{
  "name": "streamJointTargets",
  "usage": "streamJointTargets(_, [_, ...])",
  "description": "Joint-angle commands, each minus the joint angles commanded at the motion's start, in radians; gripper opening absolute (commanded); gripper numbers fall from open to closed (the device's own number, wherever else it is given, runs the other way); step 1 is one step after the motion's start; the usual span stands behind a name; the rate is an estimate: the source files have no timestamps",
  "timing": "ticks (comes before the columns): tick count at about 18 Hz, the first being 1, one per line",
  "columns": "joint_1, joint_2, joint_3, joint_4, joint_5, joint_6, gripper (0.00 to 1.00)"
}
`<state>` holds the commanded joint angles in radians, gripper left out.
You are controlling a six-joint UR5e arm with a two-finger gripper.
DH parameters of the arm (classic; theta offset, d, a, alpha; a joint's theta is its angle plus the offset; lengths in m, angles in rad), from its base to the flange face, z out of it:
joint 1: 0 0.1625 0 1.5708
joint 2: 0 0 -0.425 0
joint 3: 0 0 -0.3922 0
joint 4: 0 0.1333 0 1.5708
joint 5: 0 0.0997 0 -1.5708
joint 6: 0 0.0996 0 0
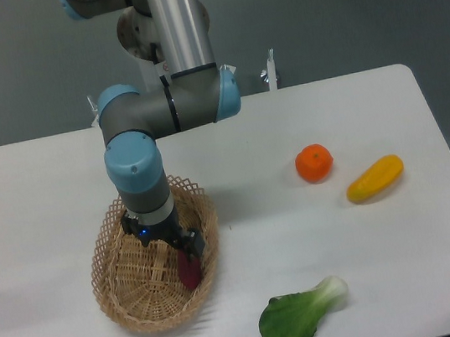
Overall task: Pick up the sweet potato from the basket
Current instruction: 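Close the gripper around the purple sweet potato, then lift the sweet potato up out of the basket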
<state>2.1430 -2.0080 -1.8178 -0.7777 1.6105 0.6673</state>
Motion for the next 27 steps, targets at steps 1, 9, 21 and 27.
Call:
streamJointTargets(1, [0.000,-0.003,-0.002,0.000,0.009,0.000,1.00])
streamJointTargets(9, [0.000,-0.023,0.003,0.023,0.012,-0.008,1.00])
streamJointTargets(21, [0.000,-0.017,0.006,0.028,0.014,0.002,0.25])
streamJointTargets(27, [0.002,-0.008,0.009,0.028,0.012,0.003,0.18])
